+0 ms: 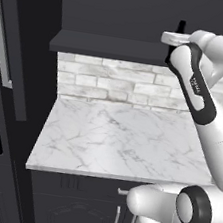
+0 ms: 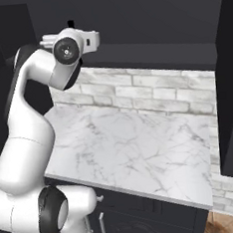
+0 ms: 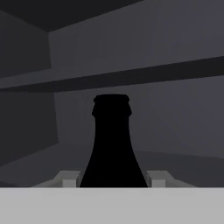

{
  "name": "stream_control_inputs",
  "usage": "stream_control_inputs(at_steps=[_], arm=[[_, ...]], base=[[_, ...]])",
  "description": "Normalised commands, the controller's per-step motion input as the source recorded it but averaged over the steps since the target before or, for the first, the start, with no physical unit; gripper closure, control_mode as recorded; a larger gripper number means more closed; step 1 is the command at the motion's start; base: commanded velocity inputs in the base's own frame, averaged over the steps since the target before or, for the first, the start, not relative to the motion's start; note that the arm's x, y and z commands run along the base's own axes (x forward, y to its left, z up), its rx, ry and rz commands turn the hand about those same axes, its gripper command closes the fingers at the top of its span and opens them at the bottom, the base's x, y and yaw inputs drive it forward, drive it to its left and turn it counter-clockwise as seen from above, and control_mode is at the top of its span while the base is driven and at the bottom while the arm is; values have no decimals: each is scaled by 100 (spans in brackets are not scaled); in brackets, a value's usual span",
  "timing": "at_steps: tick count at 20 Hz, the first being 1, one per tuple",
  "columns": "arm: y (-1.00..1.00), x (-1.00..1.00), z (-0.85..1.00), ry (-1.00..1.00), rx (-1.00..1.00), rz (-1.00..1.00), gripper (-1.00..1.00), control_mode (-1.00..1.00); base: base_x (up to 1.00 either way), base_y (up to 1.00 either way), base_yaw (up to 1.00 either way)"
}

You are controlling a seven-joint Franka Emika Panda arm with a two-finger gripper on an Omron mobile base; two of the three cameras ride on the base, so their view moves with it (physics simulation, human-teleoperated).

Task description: Pick the bottled drink from the counter and place it in the open cabinet.

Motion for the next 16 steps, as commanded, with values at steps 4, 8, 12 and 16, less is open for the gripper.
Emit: stream_control_inputs(at_steps=[4, 8, 12, 16], arm=[[0, 38, -5, 0, -4, 0, 100, -100], [0, 39, -12, -8, -3, 0, 100, -100], [0, 36, -19, -12, -8, 0, 100, -100], [0, 37, -18, -9, -4, 0, 100, -100]], base=[[0, 0, 0], [0, 0, 0], [0, 0, 0], [0, 0, 0]])
